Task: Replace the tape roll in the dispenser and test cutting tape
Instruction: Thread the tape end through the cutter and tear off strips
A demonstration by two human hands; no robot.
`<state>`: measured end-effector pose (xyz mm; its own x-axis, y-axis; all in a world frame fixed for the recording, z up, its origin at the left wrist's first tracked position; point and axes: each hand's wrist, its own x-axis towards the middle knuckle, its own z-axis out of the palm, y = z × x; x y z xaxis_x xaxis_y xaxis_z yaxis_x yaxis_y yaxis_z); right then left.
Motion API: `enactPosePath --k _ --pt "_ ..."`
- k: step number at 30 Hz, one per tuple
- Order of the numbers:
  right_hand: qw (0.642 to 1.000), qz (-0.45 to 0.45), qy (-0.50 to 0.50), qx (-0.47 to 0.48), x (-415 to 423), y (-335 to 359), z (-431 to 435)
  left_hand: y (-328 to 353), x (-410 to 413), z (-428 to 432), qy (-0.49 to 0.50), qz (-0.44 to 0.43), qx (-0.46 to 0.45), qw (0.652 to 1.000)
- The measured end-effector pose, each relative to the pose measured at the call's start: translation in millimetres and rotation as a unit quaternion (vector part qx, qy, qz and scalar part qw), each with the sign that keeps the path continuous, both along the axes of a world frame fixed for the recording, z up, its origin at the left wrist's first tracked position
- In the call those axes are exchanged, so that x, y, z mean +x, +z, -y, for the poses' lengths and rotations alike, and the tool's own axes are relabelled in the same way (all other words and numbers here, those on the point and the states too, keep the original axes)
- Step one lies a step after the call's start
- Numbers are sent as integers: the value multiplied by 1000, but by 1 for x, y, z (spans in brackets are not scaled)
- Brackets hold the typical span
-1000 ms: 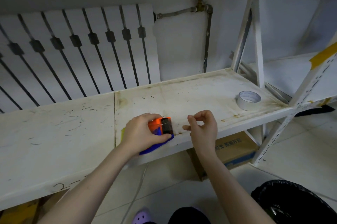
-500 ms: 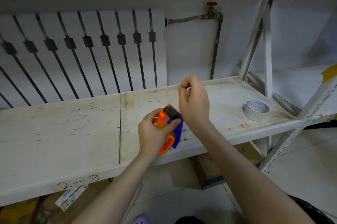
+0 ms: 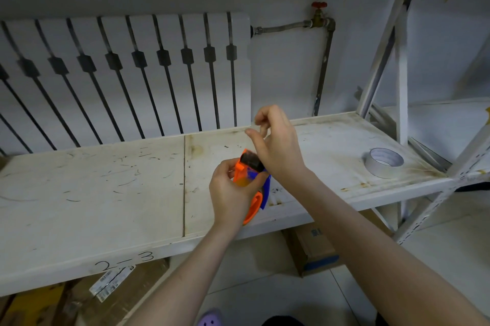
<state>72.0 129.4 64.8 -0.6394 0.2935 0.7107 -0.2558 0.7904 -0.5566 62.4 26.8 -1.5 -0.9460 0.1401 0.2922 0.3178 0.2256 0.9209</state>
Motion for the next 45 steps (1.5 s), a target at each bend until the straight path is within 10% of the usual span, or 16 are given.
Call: enactPosePath --k 21,35,45 --pt "995 78 -59 -4 -16 -2 -31 -1 -2 6 -27 14 -6 1000" --pt "971 -63 39 229 5 20 4 3 -5 8 -49 31 -11 998" --pt "997 60 -52 24 -2 13 -33 4 -3 14 -60 36 -5 998"
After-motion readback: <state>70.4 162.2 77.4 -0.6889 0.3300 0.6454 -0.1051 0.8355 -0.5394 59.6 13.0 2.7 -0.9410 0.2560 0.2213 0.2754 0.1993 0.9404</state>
